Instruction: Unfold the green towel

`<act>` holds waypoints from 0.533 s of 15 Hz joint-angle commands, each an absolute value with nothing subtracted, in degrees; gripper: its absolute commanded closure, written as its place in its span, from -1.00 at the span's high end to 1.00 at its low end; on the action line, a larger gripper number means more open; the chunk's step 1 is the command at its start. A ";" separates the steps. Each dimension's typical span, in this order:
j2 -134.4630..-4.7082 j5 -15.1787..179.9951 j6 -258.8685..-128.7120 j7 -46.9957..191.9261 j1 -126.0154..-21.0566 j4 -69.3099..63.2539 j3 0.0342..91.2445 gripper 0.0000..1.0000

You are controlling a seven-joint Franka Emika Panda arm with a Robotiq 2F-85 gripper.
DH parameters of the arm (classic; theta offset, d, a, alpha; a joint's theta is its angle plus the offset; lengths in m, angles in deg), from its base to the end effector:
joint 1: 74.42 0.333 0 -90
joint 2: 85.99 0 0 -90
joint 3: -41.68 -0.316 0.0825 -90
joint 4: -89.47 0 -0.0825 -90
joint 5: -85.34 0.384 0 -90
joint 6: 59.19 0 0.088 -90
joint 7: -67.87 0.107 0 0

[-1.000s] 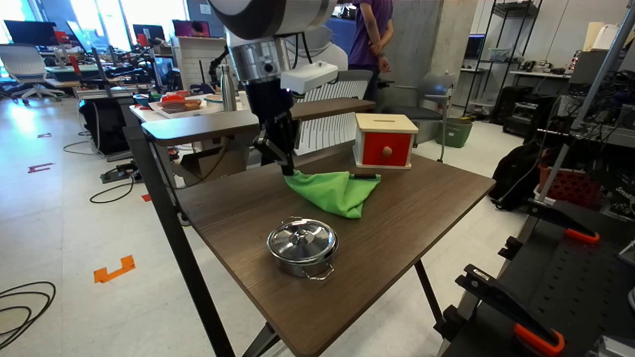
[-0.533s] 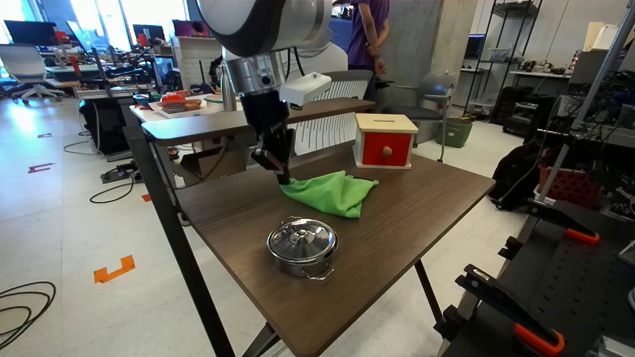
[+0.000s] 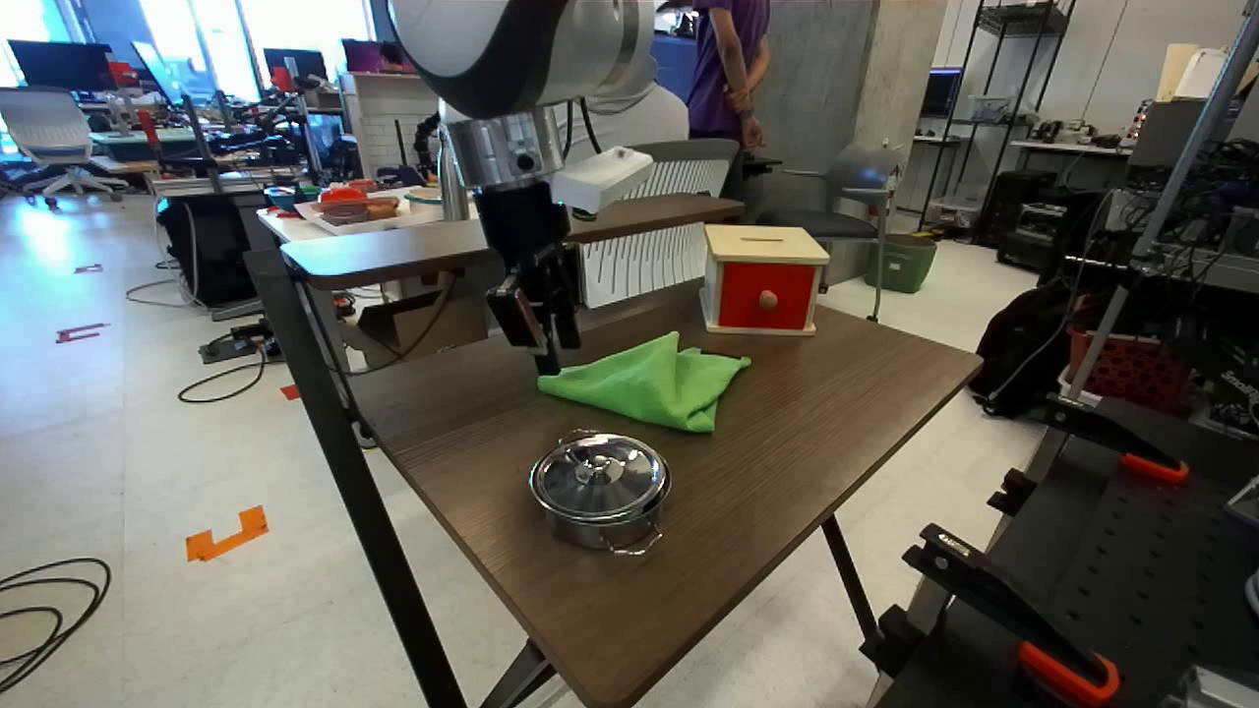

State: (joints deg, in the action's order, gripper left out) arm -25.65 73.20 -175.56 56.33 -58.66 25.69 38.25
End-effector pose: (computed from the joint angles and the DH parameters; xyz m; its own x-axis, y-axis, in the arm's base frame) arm 0.7193 0.2235 0.1539 0.8098 0.5647 -0.1591 0.5818 -0.8080 0.0932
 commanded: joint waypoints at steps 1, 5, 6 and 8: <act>-28.76 72.13 -176.77 55.46 -58.69 23.03 38.69 0.70; -37.04 72.28 -174.22 54.25 -59.60 13.60 38.72 1.00; -38.96 71.86 -171.98 53.87 -59.68 11.54 39.21 1.00; -34.19 72.44 -172.51 55.56 -59.88 17.59 38.19 1.00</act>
